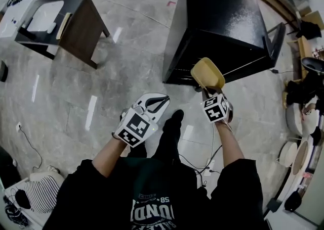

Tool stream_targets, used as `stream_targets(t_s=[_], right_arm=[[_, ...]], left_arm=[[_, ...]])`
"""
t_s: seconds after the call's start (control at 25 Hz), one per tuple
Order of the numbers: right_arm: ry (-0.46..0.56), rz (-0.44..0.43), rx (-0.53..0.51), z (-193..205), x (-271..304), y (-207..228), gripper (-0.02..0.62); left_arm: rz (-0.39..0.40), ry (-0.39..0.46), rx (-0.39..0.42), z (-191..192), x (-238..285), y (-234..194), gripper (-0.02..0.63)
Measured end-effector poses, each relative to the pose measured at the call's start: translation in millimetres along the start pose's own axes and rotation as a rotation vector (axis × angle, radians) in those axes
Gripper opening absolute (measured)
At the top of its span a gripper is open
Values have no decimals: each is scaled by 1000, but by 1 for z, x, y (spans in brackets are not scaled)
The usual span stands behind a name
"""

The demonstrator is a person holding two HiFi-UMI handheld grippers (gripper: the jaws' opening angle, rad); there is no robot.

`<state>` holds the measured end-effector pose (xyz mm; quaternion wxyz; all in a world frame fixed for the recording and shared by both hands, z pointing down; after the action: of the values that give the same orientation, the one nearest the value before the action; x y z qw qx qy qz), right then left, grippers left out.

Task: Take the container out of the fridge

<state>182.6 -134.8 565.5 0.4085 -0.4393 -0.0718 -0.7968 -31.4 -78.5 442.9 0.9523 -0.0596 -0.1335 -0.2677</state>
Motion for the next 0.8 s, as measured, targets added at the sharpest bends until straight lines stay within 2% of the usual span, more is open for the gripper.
stream_targets(t_s=[0.36, 0.64, 0.8], right_arm=[[72, 7, 57, -19, -48, -41, 44], [50, -11, -47, -24, -85, -74, 44], [55, -16, -45, -24, -98, -88, 44]], left_arm=[[27, 18, 21, -9, -21, 4, 15], [37, 19, 33, -13, -31, 11, 15], [42, 25, 35, -13, -35, 15, 15]])
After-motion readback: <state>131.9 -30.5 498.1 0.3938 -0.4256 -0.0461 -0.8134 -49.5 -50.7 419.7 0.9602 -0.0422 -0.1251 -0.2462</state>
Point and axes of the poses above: the fingertips, and each gripper's own axes: x forward along the fingers, y to its right, z out of its underside, the point moved 5 cm from there along -x, backward along the fingers, and after that the axes turned 10 degrees about y, right-handed, at the moved point
